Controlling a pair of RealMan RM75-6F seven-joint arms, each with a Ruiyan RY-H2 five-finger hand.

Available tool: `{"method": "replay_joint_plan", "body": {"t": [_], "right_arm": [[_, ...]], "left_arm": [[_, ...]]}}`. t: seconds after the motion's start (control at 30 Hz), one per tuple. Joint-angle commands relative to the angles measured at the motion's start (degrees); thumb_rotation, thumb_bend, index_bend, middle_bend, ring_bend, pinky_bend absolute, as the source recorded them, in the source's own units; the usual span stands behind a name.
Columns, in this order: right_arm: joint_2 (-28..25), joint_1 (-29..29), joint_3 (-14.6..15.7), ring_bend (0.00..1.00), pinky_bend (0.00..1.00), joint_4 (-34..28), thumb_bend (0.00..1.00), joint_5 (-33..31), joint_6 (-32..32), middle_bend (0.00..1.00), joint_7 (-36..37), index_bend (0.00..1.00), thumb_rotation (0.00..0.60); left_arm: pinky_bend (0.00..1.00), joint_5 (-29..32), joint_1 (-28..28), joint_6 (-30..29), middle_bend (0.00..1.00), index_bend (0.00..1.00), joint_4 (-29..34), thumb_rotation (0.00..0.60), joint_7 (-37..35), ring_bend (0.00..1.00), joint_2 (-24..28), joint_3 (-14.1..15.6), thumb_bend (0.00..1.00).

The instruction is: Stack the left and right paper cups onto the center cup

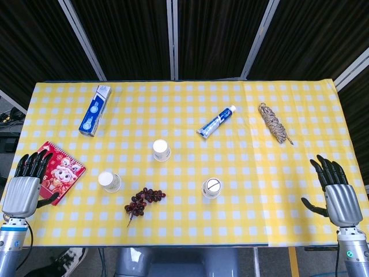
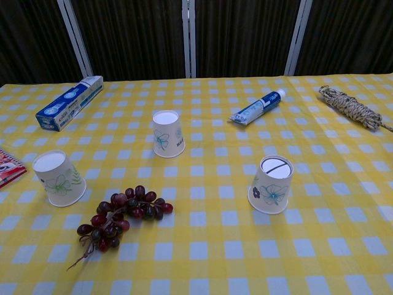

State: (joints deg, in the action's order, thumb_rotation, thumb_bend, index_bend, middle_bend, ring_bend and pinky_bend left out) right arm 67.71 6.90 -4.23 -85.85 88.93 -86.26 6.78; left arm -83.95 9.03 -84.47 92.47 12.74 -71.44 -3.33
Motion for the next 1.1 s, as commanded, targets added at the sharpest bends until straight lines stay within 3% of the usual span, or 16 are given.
{"method": "replay_joint_plan", "body": {"t": [0.03,0.5,0.6,0.83,1.1], "right_arm": [[0.0,0.0,0.0,0.00,0.00,0.0,0.08,0.1,-0.1,0.00,0.0,0.05,0.600],[-0.1,0.1,-0.1,0.00,0.00,0.1,0.07,-0.3,0.2,0.00,0.4,0.05,0.600],[-0.1,0.1,-0.1,0.00,0.00,0.1,0.08,-0.3,0.2,0.00,0.5,0.05,0.600],[-0.1,0.1,0.1,0.00,0.00,0.2,0.07,-0.1,0.5,0.00,0.8,0.05,0.600],[-0.7,-0.1,-0.2,0.00,0.00,0.0,0.07,-0.5,0.2,0.00,2.5,0.06,0.600]], "left_arm": [[0.00,0.1,0.0,0.1,0.00,0.00,0.0,0.600,0.0,0.00,0.0,0.0,0.05],[0.00,-0.3,0.9,1.9,0.00,0.00,-0.4,0.600,-0.2,0.00,-0.1,0.1,0.05],[0.00,-0.1,1.6,3.3,0.00,0.06,0.1,0.600,-0.4,0.00,0.3,0.1,0.05],[0.09,0.8,5.0,9.6,0.00,0.29,1.6,0.600,0.8,0.00,1.2,-0.1,0.12],[0.12,6.4,12.3,21.5,0.00,0.27,3.4,0.600,5.7,0.00,0.5,-2.1,0.12]]}}
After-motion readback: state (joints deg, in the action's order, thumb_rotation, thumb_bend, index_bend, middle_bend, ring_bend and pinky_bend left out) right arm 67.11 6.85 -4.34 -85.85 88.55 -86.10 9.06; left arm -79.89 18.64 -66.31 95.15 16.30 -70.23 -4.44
